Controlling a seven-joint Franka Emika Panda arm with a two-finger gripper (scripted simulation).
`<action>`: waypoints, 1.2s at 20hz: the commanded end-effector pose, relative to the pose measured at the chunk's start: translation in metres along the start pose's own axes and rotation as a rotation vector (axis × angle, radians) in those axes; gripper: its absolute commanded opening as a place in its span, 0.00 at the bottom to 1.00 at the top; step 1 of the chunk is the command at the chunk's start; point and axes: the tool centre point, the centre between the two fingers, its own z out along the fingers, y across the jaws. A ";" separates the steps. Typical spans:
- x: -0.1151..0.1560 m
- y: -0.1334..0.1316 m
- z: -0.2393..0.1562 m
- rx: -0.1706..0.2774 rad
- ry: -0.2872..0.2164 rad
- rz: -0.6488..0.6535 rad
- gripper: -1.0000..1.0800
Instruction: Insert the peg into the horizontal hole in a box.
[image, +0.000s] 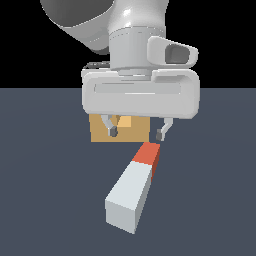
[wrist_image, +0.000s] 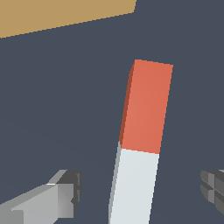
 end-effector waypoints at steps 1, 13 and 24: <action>-0.020 0.004 0.015 0.001 -0.001 0.062 0.96; -0.049 0.006 0.039 0.005 -0.002 0.149 0.96; -0.050 0.005 0.084 0.004 -0.001 0.153 0.96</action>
